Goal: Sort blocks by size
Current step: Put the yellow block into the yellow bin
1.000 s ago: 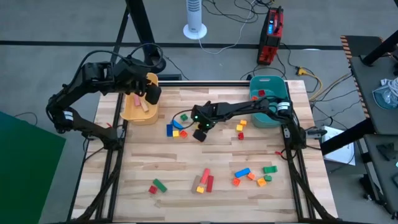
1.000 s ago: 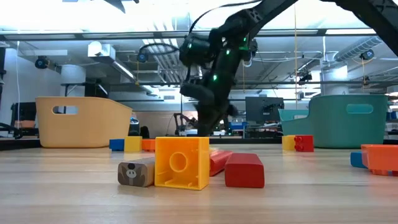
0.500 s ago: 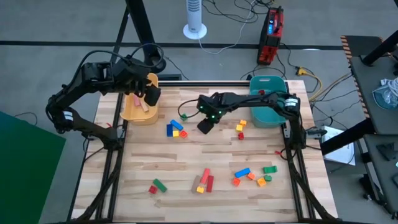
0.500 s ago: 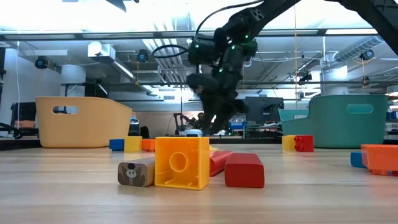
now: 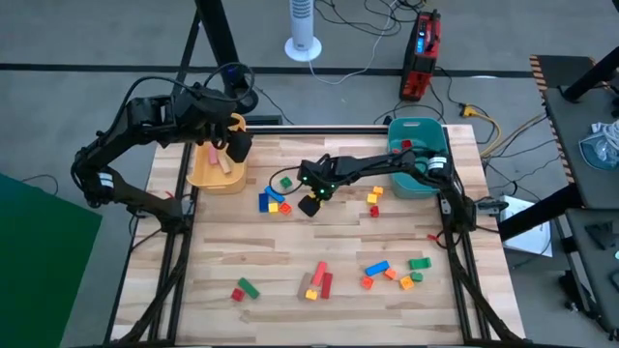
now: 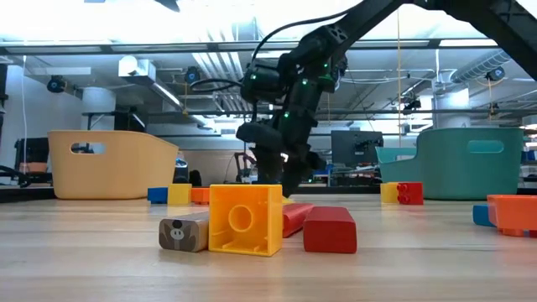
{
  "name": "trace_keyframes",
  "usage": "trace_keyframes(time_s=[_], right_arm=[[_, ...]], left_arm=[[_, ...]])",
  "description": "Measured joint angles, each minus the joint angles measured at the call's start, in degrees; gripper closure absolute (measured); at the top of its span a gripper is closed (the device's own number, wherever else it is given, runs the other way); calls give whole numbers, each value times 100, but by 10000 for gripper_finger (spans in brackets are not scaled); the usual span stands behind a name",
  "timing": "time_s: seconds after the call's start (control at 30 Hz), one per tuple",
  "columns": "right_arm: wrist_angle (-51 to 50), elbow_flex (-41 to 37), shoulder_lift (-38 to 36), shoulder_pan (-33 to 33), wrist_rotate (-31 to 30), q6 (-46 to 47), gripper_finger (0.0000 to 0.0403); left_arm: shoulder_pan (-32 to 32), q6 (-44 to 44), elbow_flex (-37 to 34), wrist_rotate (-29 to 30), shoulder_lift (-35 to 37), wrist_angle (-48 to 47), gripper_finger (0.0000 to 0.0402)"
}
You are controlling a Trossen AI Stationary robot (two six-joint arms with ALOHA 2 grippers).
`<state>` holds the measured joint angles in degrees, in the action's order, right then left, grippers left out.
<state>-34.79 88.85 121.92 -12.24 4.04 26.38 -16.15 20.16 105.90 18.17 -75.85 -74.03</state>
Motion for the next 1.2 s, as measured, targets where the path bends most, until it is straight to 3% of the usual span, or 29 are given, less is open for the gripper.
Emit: trace_keyframes(time_s=[0.2,0.4,0.53,0.67,0.8,0.9,1.2], right_arm=[[90,-58,62,58,-452,-609,290],[307,-59,-73,22,-667,-1022,291],[-111,-114,-486,-64,-542,-1078,291],[-460,-117,-1427,-289,562,-1179,291],[-435,-247,-2347,-521,2225,-1395,291],[-343,-295,-2851,-533,3029,-1475,291],[80,-316,-3300,-274,3773,-1246,291]], left_arm=[[-1,-315,-37,2,-20,274,139],[-1,-331,-154,-7,-75,485,139],[5,-317,-168,-62,-101,479,139],[21,-585,-170,-517,-78,193,139],[166,-1295,-179,-1523,-58,158,139],[415,-1707,-181,-2176,-194,423,139],[1272,-2900,-192,-2380,-1115,1537,139]])
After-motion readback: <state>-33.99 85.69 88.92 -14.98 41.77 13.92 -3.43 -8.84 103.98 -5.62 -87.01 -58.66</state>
